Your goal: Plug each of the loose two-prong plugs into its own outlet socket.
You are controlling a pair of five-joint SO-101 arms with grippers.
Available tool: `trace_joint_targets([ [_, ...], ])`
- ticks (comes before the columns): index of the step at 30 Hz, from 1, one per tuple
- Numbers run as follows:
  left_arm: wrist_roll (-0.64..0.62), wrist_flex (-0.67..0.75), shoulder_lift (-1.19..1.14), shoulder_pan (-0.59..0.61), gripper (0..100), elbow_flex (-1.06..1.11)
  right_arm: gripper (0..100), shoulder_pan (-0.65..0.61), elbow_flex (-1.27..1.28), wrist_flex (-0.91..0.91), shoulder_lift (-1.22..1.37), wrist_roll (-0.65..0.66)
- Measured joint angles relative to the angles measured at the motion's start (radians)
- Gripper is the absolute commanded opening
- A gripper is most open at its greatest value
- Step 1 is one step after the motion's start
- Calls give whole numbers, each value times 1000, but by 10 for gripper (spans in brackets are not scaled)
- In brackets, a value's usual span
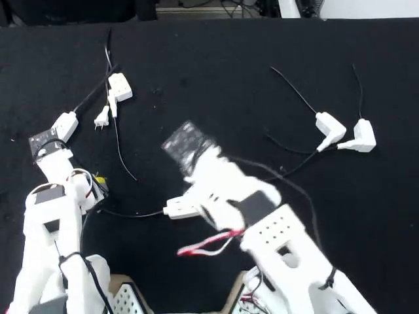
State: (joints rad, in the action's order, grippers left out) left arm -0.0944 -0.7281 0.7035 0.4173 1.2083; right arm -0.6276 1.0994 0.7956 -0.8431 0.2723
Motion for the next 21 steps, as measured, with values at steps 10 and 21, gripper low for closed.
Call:
trace_joint_targets([
  [10,-2,-12,408,-12,245,172,11,-209,132,-376,71,-92],
  [21,-2,-95,825,-115,245,307,11,-224,132,-655,373,-161],
])
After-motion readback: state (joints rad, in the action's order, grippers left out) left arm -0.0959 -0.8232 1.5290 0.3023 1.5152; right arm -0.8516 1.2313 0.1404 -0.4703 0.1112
